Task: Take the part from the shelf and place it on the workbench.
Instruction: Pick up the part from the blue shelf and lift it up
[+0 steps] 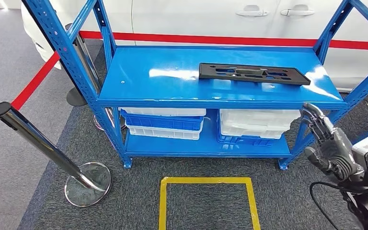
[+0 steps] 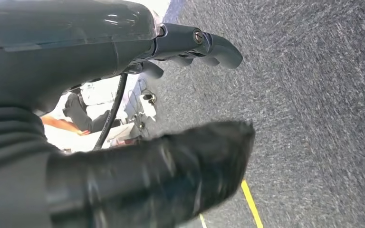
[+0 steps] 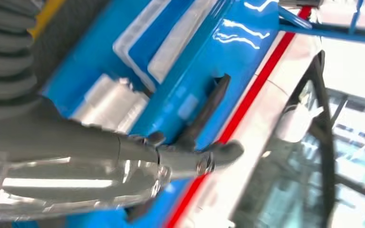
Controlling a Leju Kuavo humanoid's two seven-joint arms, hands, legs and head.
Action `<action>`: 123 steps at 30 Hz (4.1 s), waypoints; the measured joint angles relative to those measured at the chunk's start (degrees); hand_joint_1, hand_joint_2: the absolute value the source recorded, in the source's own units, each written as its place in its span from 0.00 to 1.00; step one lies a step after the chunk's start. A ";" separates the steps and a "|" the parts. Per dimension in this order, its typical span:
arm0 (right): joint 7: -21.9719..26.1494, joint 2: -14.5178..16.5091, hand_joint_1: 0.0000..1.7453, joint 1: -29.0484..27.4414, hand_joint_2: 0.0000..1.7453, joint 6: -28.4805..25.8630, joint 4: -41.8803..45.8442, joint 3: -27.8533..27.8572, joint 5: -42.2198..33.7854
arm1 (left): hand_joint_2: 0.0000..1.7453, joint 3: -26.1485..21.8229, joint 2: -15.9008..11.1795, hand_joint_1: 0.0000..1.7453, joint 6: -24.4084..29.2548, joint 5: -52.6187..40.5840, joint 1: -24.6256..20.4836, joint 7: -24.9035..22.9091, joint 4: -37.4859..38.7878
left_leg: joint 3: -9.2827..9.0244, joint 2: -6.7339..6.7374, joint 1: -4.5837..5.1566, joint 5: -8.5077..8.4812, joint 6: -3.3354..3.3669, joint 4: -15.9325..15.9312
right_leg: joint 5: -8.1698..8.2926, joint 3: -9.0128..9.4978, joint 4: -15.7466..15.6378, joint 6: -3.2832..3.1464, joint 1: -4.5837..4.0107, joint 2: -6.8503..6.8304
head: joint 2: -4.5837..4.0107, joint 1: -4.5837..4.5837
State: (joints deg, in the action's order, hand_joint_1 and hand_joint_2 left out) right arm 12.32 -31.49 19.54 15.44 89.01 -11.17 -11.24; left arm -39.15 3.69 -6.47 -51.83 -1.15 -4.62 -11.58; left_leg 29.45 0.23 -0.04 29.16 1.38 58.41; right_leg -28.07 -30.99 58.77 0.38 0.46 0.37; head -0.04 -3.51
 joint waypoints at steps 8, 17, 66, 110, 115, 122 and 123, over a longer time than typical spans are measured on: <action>1.58 -0.64 0.00 -1.24 1.00 -6.51 6.70 -0.01 14.13 | 0.00 0.00 -0.34 0.00 0.00 -1.04 -0.11 0.03 0.15 | 0.01 0.00 0.00 0.00 0.00 0.00 | 0.00 0.00 0.00 0.00 0.00 0.00 | 0.00 0.01; 0.83 -2.12 0.00 -3.02 1.00 -14.61 8.30 -1.03 32.54 | 0.00 0.00 -0.37 0.00 -0.17 -1.89 -0.16 -0.73 0.21 | 0.04 -0.01 0.01 0.00 0.00 0.00 | 0.00 0.00 -0.01 0.00 0.01 -0.01 | 0.00 0.01; -7.96 6.14 0.00 26.61 1.00 -23.82 -42.81 -20.48 74.34 | 0.00 0.57 -0.39 0.00 -5.97 -11.43 -0.80 -5.36 0.23 | 0.32 -0.54 0.05 -0.25 0.18 0.06 | 0.09 -0.06 -0.01 0.13 0.06 -0.45 | 0.00 0.01; -7.54 10.22 0.00 30.03 1.00 -27.18 -52.62 -26.62 78.82 | 0.00 0.57 -0.39 0.00 -7.30 -13.09 -0.79 -6.02 0.48 | 0.34 -0.53 0.07 -0.25 0.19 0.10 | 0.10 -0.09 -0.03 0.14 0.09 -0.42 | 0.00 0.01; -7.54 10.22 0.00 30.03 1.00 -27.18 -52.60 -26.62 78.82 | 0.00 0.57 -0.39 0.00 -7.30 -13.09 -0.79 -6.02 0.48 | 0.34 -0.53 0.07 -0.25 0.19 0.10 | 0.10 -0.09 -0.03 0.14 0.09 -0.42 | 0.00 0.01; -7.54 10.22 0.00 30.03 1.00 -27.18 -52.50 -26.62 78.82 | 0.00 0.57 -0.39 0.00 -7.30 -13.09 -0.79 -6.02 0.48 | 0.34 -0.53 0.08 -0.25 0.19 0.10 | 0.10 -0.09 -0.03 0.14 0.10 -0.42 | 0.00 0.01; -7.54 10.22 0.00 30.03 1.00 -27.18 -52.49 -26.62 78.82 | 0.00 0.57 -0.39 0.00 -7.30 -13.09 -0.79 -6.02 0.48 | 0.34 -0.53 0.08 -0.25 0.19 0.10 | 0.10 -0.09 -0.03 0.14 0.10 -0.42 | 0.00 0.01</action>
State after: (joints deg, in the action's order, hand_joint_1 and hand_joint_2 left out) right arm 4.79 -21.27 49.57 -11.74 36.52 -37.79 67.58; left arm -38.58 3.30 -13.77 -64.92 -1.95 -10.64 -11.10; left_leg 29.79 -0.30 0.04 28.92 1.56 58.51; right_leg -27.98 -31.07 58.74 0.52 0.56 -0.05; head -0.04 -3.50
